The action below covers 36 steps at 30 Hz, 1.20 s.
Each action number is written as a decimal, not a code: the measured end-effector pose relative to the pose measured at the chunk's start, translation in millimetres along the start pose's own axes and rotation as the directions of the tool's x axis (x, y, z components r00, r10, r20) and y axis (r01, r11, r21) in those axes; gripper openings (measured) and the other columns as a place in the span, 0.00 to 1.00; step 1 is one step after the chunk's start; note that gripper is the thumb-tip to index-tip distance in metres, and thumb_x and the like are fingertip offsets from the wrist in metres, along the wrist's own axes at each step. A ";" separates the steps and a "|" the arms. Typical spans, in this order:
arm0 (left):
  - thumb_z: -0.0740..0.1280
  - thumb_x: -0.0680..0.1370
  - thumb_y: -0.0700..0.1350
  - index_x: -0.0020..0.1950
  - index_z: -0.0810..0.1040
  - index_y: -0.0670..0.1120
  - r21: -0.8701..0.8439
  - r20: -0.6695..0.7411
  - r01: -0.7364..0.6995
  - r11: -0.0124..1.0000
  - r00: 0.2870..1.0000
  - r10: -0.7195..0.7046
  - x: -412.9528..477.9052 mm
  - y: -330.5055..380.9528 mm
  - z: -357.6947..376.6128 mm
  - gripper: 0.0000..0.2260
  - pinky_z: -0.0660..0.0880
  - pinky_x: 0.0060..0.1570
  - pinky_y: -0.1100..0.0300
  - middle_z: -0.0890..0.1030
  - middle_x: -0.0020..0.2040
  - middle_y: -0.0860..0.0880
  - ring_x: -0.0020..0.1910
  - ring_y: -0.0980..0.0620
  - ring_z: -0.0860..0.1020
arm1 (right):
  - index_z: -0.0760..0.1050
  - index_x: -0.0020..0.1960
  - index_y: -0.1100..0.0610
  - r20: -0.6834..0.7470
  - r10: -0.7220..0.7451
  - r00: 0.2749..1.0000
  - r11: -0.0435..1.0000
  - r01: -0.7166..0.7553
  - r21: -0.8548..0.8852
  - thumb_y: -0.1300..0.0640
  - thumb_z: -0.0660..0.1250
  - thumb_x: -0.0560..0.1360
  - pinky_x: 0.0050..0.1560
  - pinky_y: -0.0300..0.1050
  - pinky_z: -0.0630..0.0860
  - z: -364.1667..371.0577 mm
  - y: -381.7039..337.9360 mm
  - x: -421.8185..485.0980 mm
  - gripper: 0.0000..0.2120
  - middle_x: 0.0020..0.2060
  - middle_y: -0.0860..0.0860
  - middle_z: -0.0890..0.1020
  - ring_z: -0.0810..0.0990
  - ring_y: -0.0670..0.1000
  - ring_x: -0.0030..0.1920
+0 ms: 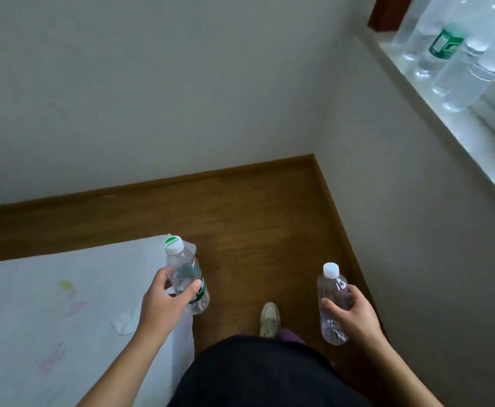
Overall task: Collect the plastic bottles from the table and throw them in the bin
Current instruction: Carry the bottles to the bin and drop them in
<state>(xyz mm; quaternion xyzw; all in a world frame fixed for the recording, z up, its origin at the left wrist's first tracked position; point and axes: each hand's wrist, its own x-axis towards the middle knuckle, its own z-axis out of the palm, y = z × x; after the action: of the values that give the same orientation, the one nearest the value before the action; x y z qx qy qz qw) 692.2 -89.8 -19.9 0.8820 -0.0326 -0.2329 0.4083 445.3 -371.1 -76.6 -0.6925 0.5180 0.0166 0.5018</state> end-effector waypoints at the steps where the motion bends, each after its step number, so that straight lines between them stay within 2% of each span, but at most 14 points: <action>1: 0.76 0.73 0.53 0.62 0.74 0.53 -0.006 -0.035 0.019 1.000 0.999 -0.020 6.5 4.5 -2.8 0.20 0.76 0.54 0.53 0.77 0.57 0.55 0.58 0.53 0.74 | 0.74 0.60 0.50 0.025 -0.025 0.999 1.000 0.025 -0.008 0.49 0.77 0.70 0.50 0.51 0.82 1.1 -16.5 17.0 0.22 0.51 0.46 0.83 0.82 0.49 0.51; 3: 0.76 0.73 0.52 0.61 0.74 0.53 -0.020 -0.101 0.062 0.998 0.993 -0.064 17.5 7.5 -10.2 0.20 0.73 0.52 0.54 0.77 0.57 0.54 0.58 0.52 0.74 | 0.74 0.57 0.50 0.080 -0.083 0.993 0.995 0.088 -0.057 0.48 0.77 0.69 0.48 0.50 0.81 6.9 -49.5 48.7 0.20 0.50 0.46 0.82 0.82 0.47 0.49; 7: 0.76 0.74 0.51 0.61 0.74 0.53 -0.083 -0.211 0.148 0.986 0.964 -0.162 29.6 4.0 -26.9 0.19 0.71 0.53 0.55 0.77 0.57 0.53 0.57 0.52 0.73 | 0.75 0.51 0.49 0.198 -0.194 0.961 0.967 0.221 -0.128 0.45 0.77 0.68 0.50 0.56 0.83 29.6 -118.3 101.6 0.18 0.46 0.46 0.83 0.83 0.49 0.47; 11: 0.76 0.74 0.51 0.62 0.74 0.51 -0.133 -0.259 0.235 0.963 0.930 -0.262 51.5 -1.6 -37.4 0.20 0.72 0.53 0.55 0.78 0.59 0.51 0.57 0.51 0.75 | 0.74 0.52 0.49 0.320 -0.283 0.904 0.931 0.339 -0.135 0.43 0.77 0.67 0.50 0.56 0.83 58.5 -191.0 140.0 0.20 0.47 0.47 0.82 0.83 0.49 0.48; 16: 0.77 0.73 0.49 0.63 0.76 0.49 -0.171 -0.282 0.294 0.940 0.900 -0.333 105.2 -4.1 -44.8 0.21 0.73 0.55 0.53 0.80 0.61 0.47 0.63 0.45 0.77 | 0.74 0.53 0.50 0.365 -0.359 0.859 0.889 0.434 -0.146 0.42 0.76 0.67 0.49 0.52 0.84 89.8 -264.0 186.4 0.21 0.49 0.46 0.82 0.83 0.48 0.49; 18: 0.77 0.73 0.48 0.62 0.76 0.49 -0.182 -0.283 0.302 0.936 0.895 -0.344 133.1 2.0 -48.0 0.20 0.72 0.55 0.53 0.80 0.60 0.47 0.63 0.45 0.77 | 0.74 0.54 0.50 0.374 -0.360 0.855 0.884 0.440 -0.156 0.39 0.75 0.65 0.48 0.50 0.84 96.8 -284.7 205.5 0.25 0.49 0.46 0.82 0.83 0.48 0.49; 20: 0.77 0.73 0.48 0.62 0.76 0.48 -0.192 -0.275 0.300 0.934 0.898 -0.344 165.3 11.7 -53.4 0.20 0.72 0.57 0.53 0.78 0.59 0.49 0.62 0.48 0.75 | 0.74 0.57 0.50 0.366 -0.357 0.859 0.883 0.439 -0.169 0.30 0.72 0.60 0.49 0.50 0.84 100.5 -304.0 224.0 0.34 0.49 0.46 0.82 0.83 0.47 0.49; 23: 0.77 0.73 0.48 0.63 0.76 0.48 -0.192 -0.244 0.294 0.936 0.910 -0.336 218.9 33.1 -62.3 0.21 0.71 0.56 0.53 0.77 0.58 0.50 0.60 0.50 0.73 | 0.74 0.60 0.51 0.331 -0.343 0.879 0.885 0.421 -0.199 0.24 0.68 0.55 0.50 0.51 0.84 99.5 -327.6 250.1 0.43 0.50 0.45 0.82 0.83 0.47 0.50; 26: 0.77 0.73 0.50 0.61 0.76 0.51 -0.188 -0.191 0.251 0.950 0.939 -0.286 277.2 59.6 -69.1 0.19 0.71 0.54 0.54 0.77 0.55 0.54 0.57 0.53 0.72 | 0.74 0.59 0.51 0.264 -0.333 0.905 0.899 0.390 -0.201 0.19 0.64 0.51 0.49 0.50 0.84 98.2 -342.0 278.9 0.48 0.49 0.45 0.83 0.83 0.46 0.49; 29: 0.77 0.72 0.52 0.63 0.76 0.52 -0.198 -0.127 0.186 0.962 0.969 -0.213 327.8 87.4 -76.8 0.21 0.74 0.47 0.56 0.78 0.52 0.59 0.56 0.53 0.76 | 0.75 0.60 0.55 0.240 -0.289 0.927 0.901 0.348 -0.260 0.26 0.70 0.56 0.45 0.46 0.82 96.9 -359.0 299.3 0.43 0.48 0.46 0.83 0.83 0.47 0.47; 31: 0.76 0.73 0.52 0.64 0.76 0.53 -0.202 -0.113 0.145 0.969 0.979 -0.170 355.2 108.1 -83.5 0.21 0.72 0.44 0.61 0.78 0.54 0.58 0.55 0.54 0.76 | 0.75 0.59 0.56 0.234 -0.272 0.933 0.893 0.335 -0.300 0.32 0.73 0.60 0.41 0.42 0.79 97.2 -371.7 313.5 0.37 0.48 0.47 0.83 0.82 0.47 0.46; 33: 0.76 0.73 0.53 0.64 0.75 0.53 -0.213 -0.111 0.122 0.969 0.983 -0.148 381.9 125.3 -90.4 0.21 0.71 0.44 0.62 0.78 0.56 0.56 0.55 0.55 0.75 | 0.75 0.57 0.54 0.222 -0.253 0.942 0.888 0.317 -0.332 0.36 0.74 0.64 0.42 0.46 0.81 101.4 -388.2 330.1 0.30 0.46 0.47 0.83 0.82 0.48 0.44; 34: 0.76 0.73 0.53 0.65 0.75 0.53 -0.211 -0.108 0.120 0.970 0.983 -0.145 394.6 131.2 -93.6 0.22 0.72 0.46 0.60 0.78 0.57 0.56 0.56 0.55 0.74 | 0.75 0.54 0.53 0.224 -0.245 0.943 0.887 0.312 -0.342 0.35 0.73 0.63 0.42 0.48 0.82 104.4 -397.8 338.7 0.28 0.45 0.47 0.82 0.82 0.48 0.44; 36: 0.76 0.73 0.53 0.65 0.75 0.53 -0.216 -0.107 0.131 0.968 0.982 -0.156 420.0 134.9 -99.9 0.22 0.72 0.50 0.57 0.78 0.58 0.56 0.58 0.55 0.74 | 0.74 0.54 0.51 0.240 -0.261 0.935 0.882 0.333 -0.334 0.25 0.68 0.58 0.39 0.43 0.80 115.2 -418.8 359.7 0.36 0.44 0.46 0.82 0.82 0.47 0.43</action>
<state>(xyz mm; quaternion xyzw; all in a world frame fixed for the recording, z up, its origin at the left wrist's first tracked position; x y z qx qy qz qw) 1127.3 -213.1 -26.2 0.8472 0.0810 -0.2092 0.4815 976.4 -558.0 -45.1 -0.8410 0.3430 0.1017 0.4059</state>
